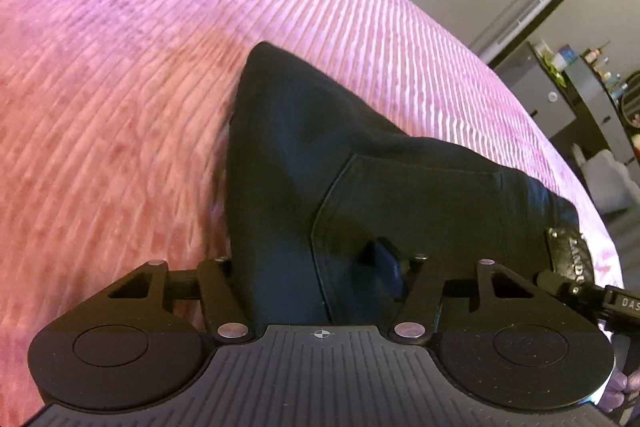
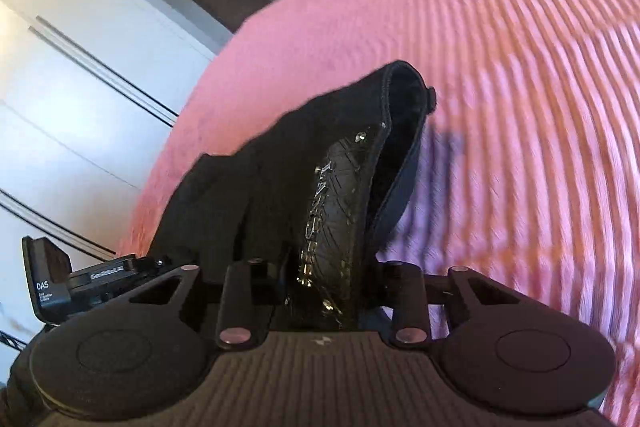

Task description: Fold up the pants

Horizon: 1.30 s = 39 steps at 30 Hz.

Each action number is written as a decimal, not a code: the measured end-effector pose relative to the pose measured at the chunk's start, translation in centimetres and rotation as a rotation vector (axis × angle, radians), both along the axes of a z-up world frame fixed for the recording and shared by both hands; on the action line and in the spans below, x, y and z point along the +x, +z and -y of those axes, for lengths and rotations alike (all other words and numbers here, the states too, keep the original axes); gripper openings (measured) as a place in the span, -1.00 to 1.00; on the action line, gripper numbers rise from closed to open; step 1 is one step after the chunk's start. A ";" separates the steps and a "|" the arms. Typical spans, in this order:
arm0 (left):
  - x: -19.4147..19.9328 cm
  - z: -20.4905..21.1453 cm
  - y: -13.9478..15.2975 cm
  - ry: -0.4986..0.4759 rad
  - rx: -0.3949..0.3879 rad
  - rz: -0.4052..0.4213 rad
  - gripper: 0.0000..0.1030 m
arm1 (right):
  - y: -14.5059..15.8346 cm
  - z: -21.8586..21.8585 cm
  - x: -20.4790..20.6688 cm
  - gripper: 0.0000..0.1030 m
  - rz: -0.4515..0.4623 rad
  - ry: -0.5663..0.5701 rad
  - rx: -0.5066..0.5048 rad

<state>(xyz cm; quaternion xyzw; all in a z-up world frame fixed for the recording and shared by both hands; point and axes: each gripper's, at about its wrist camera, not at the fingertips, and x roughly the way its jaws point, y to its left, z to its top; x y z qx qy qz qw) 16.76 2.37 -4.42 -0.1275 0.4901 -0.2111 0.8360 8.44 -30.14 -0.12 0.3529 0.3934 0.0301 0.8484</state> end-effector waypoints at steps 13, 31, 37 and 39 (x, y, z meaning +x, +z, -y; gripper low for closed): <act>1.8 -0.1 6.0 0.176 0.021 0.211 0.96 | 6.7 1.8 4.7 0.09 0.090 -0.174 -0.212; -8.8 2.5 -0.1 0.162 0.242 0.072 0.96 | -3.1 -0.8 -0.8 -0.03 -0.034 -0.433 0.125; -10.0 2.1 -1.3 0.188 0.264 0.097 0.96 | -3.1 -0.1 -0.9 -0.22 -0.019 -0.496 0.194; -10.4 2.0 -1.5 0.200 0.268 0.110 0.96 | -3.1 -0.3 -1.1 -0.27 0.002 -0.495 0.181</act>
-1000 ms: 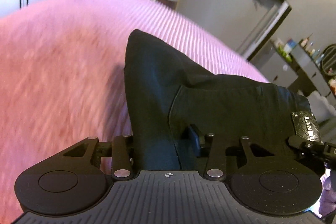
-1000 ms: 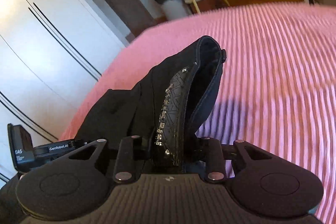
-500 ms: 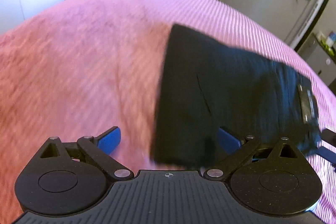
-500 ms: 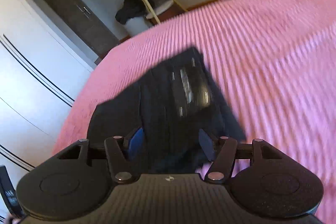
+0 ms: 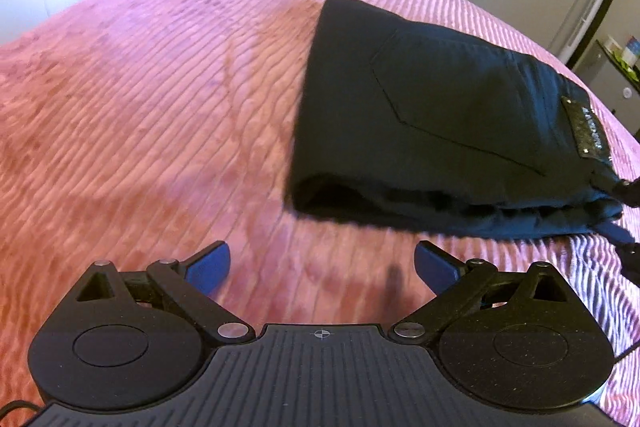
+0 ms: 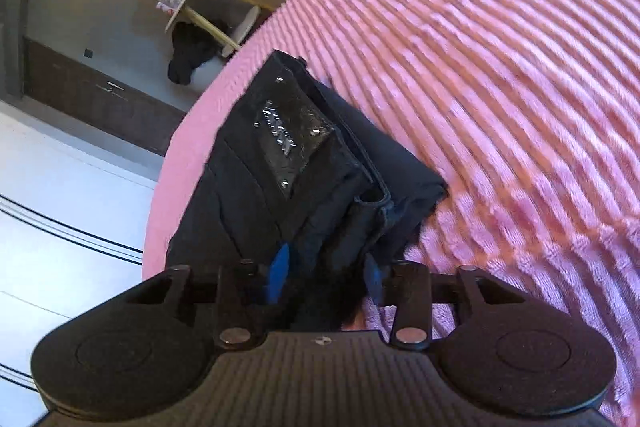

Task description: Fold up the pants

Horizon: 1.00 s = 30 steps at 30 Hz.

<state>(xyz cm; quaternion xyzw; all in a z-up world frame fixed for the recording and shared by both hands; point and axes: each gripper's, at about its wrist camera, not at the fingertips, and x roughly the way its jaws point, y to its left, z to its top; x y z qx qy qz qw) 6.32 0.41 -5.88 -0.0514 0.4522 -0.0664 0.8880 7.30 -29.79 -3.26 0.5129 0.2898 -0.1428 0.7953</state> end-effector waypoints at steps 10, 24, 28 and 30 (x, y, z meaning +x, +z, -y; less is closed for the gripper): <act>0.0 -0.1 -0.9 0.013 0.025 0.031 0.96 | 0.0 -0.3 3.1 -0.03 -0.065 0.004 -0.037; -0.6 0.4 -0.7 -0.006 0.063 0.060 0.96 | 3.8 -5.3 4.2 -0.46 -0.148 0.106 -0.475; -0.6 0.5 -0.7 -0.013 0.070 0.071 0.96 | 4.6 -6.2 3.9 -0.48 -0.124 0.122 -0.574; -0.6 0.7 -0.8 -0.015 0.078 0.065 0.96 | 4.2 -6.2 3.9 -0.47 -0.139 0.125 -0.586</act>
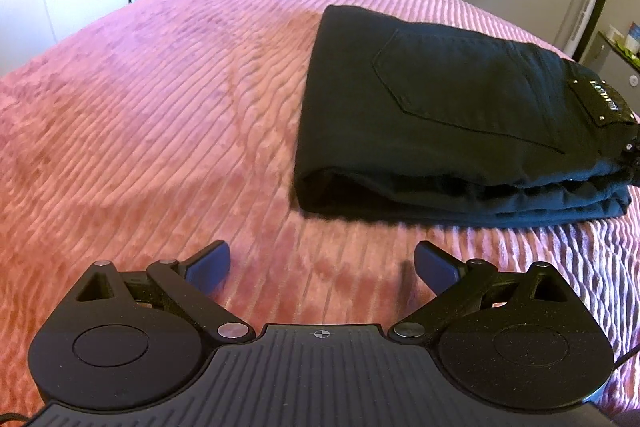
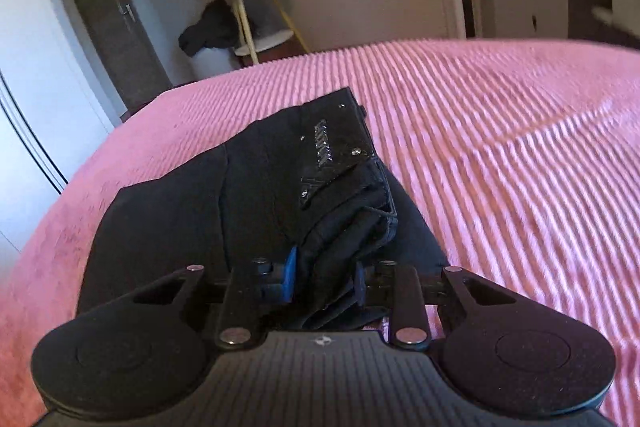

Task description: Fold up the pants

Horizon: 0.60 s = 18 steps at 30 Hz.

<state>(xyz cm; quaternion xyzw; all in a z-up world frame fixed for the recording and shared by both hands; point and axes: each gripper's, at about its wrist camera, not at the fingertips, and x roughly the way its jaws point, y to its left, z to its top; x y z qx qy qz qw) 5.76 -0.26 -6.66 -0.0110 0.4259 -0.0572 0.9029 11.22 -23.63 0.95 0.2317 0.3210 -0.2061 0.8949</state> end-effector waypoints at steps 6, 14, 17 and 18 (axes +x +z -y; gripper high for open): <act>-0.1 -0.5 0.3 0.025 -0.009 0.023 0.96 | -1.9 0.9 -0.3 -0.30 -0.059 0.017 -0.018; 0.1 -1.3 1.6 0.085 -0.041 0.112 0.96 | 1.2 4.3 -5.1 -0.17 0.044 -0.043 0.089; 0.9 -1.5 1.1 0.108 -0.031 0.098 0.96 | 2.3 4.9 -4.5 -0.17 0.073 -0.028 0.062; 1.1 -1.6 0.9 0.116 -0.029 0.089 0.96 | 2.6 4.8 -3.7 -0.17 0.069 -0.013 0.038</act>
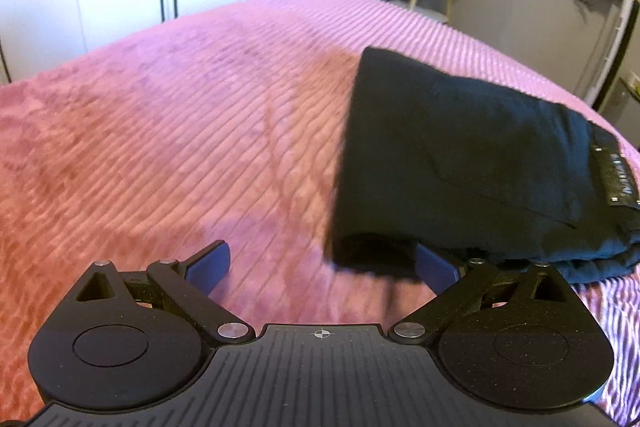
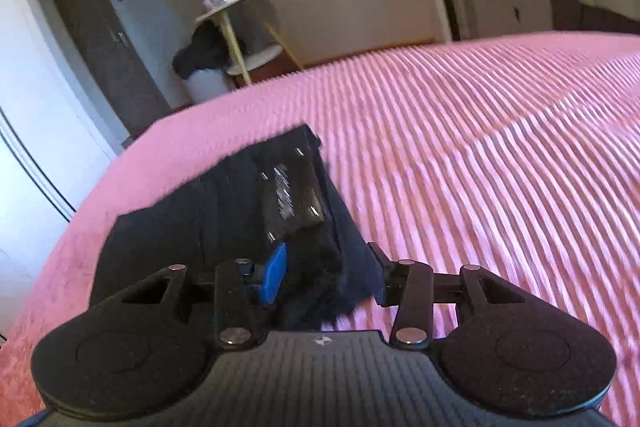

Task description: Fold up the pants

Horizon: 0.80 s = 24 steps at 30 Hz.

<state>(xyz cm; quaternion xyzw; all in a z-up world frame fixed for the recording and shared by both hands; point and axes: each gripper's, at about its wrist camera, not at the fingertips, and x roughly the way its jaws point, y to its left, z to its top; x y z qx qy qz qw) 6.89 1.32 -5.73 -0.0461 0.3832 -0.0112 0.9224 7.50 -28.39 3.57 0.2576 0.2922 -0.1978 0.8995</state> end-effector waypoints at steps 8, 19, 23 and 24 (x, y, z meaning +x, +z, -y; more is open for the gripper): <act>0.4 -0.2 -0.6 0.004 0.035 0.051 0.97 | 0.6 -3.4 9.5 -0.31 -0.085 0.166 -0.225; 1.4 -0.8 -2.0 0.009 -0.012 0.006 1.00 | -2.8 -4.8 14.3 -0.44 -0.209 0.240 -0.321; 1.6 -1.0 -2.1 0.013 -0.029 -0.003 1.00 | -0.8 -5.9 9.9 -0.44 -0.130 0.259 -0.272; 1.5 -1.1 -2.1 0.012 -0.030 -0.004 1.00 | -0.5 -6.3 8.0 -0.44 -0.112 0.256 -0.277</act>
